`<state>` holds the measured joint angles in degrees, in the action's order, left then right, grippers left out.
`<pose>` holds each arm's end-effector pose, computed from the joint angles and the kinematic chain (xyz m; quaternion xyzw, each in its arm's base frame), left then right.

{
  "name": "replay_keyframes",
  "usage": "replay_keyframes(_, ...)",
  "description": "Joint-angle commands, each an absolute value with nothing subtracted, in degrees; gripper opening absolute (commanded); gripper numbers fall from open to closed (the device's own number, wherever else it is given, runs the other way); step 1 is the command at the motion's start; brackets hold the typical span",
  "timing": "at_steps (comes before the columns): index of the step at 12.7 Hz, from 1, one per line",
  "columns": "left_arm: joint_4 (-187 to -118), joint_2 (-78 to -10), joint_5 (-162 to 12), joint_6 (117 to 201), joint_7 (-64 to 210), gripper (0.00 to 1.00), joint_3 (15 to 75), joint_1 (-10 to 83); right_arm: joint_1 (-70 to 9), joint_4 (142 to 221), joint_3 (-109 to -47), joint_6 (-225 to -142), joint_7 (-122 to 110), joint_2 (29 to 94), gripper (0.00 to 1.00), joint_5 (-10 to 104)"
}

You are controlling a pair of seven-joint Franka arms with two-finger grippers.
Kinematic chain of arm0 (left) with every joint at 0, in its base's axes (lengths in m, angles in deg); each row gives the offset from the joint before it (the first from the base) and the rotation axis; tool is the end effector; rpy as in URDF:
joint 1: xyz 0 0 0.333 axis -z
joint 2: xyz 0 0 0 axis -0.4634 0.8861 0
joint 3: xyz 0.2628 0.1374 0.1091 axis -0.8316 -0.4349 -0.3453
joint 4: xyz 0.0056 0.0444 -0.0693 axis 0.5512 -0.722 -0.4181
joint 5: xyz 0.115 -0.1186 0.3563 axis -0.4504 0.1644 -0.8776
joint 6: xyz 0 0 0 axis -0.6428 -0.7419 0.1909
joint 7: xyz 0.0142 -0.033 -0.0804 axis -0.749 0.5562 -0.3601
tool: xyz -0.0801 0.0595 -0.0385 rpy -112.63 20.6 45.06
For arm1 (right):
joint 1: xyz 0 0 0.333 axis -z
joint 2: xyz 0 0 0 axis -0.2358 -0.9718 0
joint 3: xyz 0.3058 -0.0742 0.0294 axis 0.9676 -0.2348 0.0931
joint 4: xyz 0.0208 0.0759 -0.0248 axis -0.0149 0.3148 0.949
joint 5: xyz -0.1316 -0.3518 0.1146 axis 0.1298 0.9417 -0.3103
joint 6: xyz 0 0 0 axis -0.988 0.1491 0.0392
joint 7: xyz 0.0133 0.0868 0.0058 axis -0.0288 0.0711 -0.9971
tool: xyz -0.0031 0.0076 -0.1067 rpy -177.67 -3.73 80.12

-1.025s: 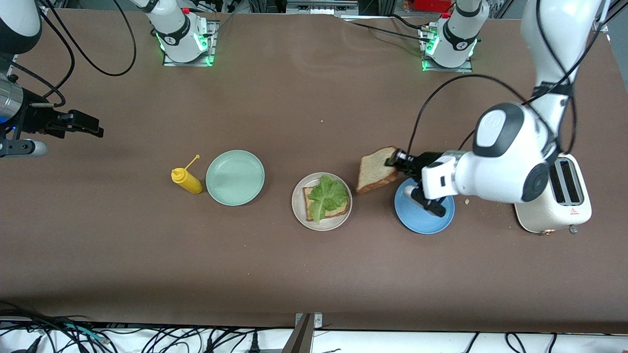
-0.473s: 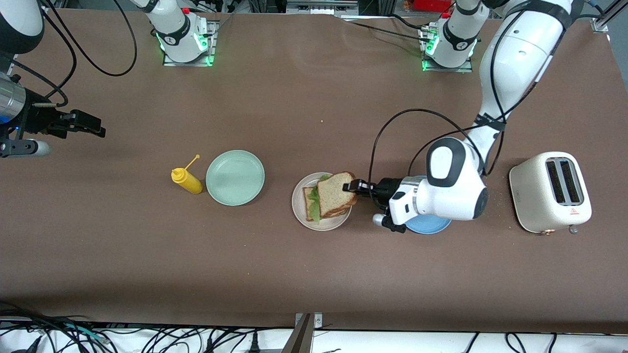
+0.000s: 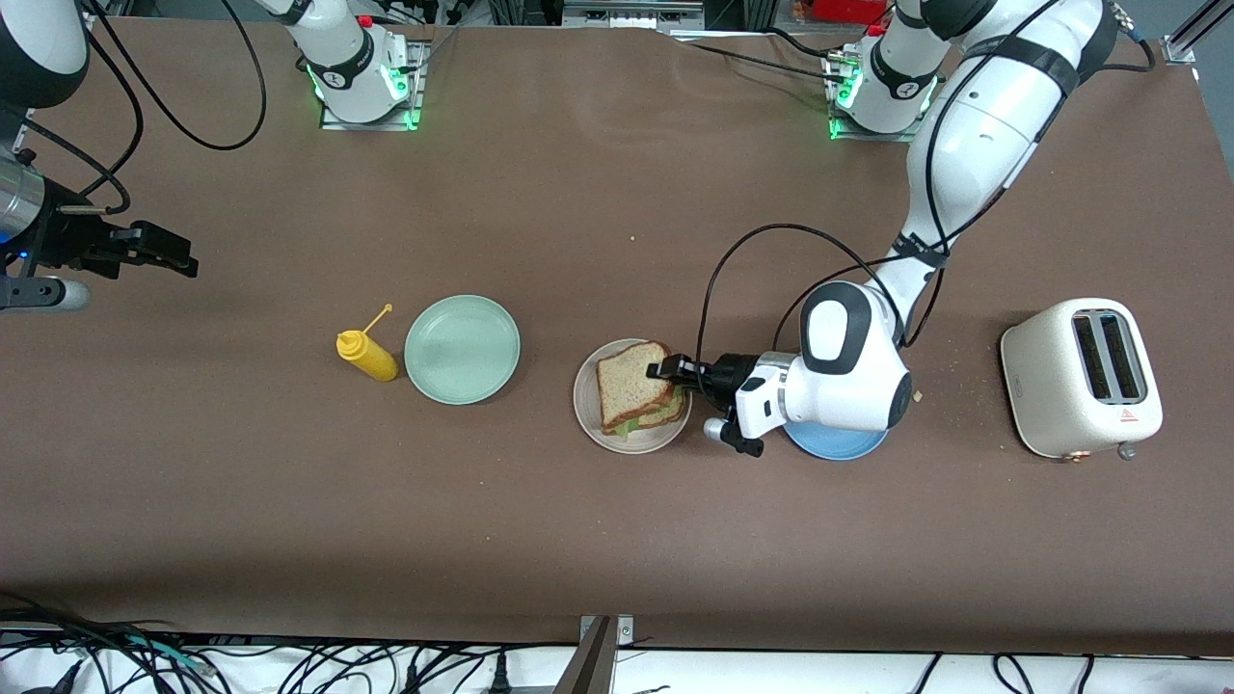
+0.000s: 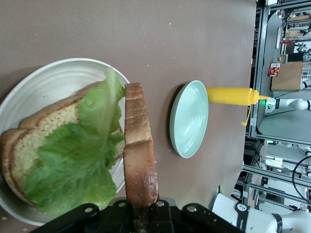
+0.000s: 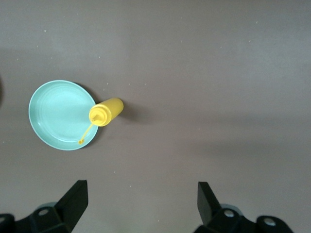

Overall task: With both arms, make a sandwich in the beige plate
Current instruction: 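Lower the bread onto the lettuce and open the left gripper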

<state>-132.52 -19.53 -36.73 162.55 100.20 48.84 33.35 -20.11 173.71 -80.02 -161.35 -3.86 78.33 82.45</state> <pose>0.6568 -0.3202 0.2229 0.8758 -0.0976 -0.0901 0.4641 0.5883 -0.0046 0.5595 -0.9993 -0.0123 0.0338 0.0102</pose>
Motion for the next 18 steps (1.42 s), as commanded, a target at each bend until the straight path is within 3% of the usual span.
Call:
replay_keyframes(1, -131.5, -18.3, -35.3, 162.9, 103.4, 0.07, 48.3, 35.0, -20.6, 173.2, -80.1, -161.7, -3.3, 78.2, 1.0, 83.5)
replay_keyframes(2, -131.5, -17.9, -35.1, 162.9, 103.3, 0.36, 48.2, 35.3, -20.6, 173.2, -80.1, -161.9, -3.3, 78.2, 1.0, 83.6)
replay_keyframes(3, -131.4, -17.9, -35.3, 162.9, 103.4, 0.99, 48.1, 35.2, -20.6, 173.2, -80.1, -162.4, -3.3, 78.2, 1.0, 83.6)
replay_keyframes(7, -131.4, -19.1, -35.9, 162.8, 103.2, 1.0, 47.5, 34.3, -20.6, 173.2, -80.2, -162.5, -3.3, 78.2, 1.0, 83.4)
replay_keyframes(13, -131.4, -24.0, -51.1, 161.6, 102.9, 1.0, 46.6, 29.9, -20.3, 173.1, -80.4, -162.4, -1.7, 77.9, 1.0, 83.3)
replay_keyframes(18, -131.5, -32.7, -67.4, 148.5, 102.3, 1.0, 46.6, 22.5, -20.4, 173.2, -80.3, -162.5, 4.7, 77.7, 1.0, 83.4)
